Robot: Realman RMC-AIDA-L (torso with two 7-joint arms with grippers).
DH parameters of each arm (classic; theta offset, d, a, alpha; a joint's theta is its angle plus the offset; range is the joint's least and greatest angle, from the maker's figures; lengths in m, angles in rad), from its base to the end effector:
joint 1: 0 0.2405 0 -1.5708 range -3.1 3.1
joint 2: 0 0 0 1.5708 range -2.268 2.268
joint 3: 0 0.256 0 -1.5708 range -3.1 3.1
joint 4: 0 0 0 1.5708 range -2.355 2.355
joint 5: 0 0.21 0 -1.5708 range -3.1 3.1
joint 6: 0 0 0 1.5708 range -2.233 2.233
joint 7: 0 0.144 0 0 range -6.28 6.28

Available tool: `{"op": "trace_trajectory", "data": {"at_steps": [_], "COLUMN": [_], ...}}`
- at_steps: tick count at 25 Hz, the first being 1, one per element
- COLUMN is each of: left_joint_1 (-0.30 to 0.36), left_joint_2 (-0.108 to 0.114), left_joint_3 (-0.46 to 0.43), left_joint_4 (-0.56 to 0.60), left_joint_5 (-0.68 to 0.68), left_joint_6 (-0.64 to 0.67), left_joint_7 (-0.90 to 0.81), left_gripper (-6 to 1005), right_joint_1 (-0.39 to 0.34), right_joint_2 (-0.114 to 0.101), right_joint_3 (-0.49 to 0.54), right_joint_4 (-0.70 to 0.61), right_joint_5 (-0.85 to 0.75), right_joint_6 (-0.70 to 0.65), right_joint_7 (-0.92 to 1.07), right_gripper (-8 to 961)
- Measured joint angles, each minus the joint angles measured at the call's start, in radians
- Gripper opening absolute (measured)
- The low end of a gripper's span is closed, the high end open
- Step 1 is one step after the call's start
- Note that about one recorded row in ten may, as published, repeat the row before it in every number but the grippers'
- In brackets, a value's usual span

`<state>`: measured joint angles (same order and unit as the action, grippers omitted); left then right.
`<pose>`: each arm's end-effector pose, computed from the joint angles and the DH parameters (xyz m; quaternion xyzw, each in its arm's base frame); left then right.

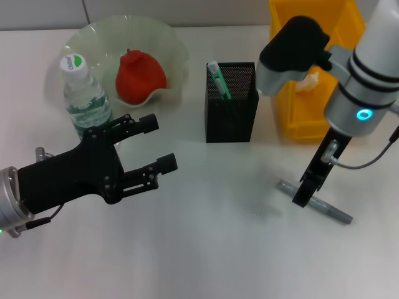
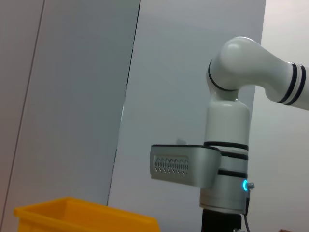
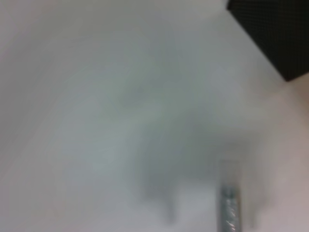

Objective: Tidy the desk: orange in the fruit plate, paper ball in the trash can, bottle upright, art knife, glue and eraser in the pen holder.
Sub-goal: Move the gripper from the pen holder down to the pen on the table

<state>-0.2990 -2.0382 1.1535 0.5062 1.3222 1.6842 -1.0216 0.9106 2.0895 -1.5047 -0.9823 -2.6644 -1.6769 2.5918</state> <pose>-0.2654 0.2599 -0.0115 -0.8928 -0.1344 -0.4090 0.1324 0.1567 0.3576 -0.0442 -0.8943 0.2868 -0.3360 0.0713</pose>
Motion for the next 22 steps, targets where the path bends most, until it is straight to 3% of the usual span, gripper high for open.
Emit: {"op": "trace_trajectory", "data": {"at_steps": [22], "left_joint_1": [-0.010], "left_joint_2": [-0.009], "left_joint_3": [-0.009], "left_joint_4": [0.000], "left_joint_5": [0.026], "left_joint_6": [-0.009], "left_joint_7": [0.012], "left_gripper": [782], "right_joint_1": [0.009], "right_joint_2": [0.000], "right_joint_3": [-0.055], "right_joint_4": [0.104], "right_joint_5": [0.023], "right_joint_6": [0.103], "right_joint_7": [-0.003], "right_gripper": [605]}}
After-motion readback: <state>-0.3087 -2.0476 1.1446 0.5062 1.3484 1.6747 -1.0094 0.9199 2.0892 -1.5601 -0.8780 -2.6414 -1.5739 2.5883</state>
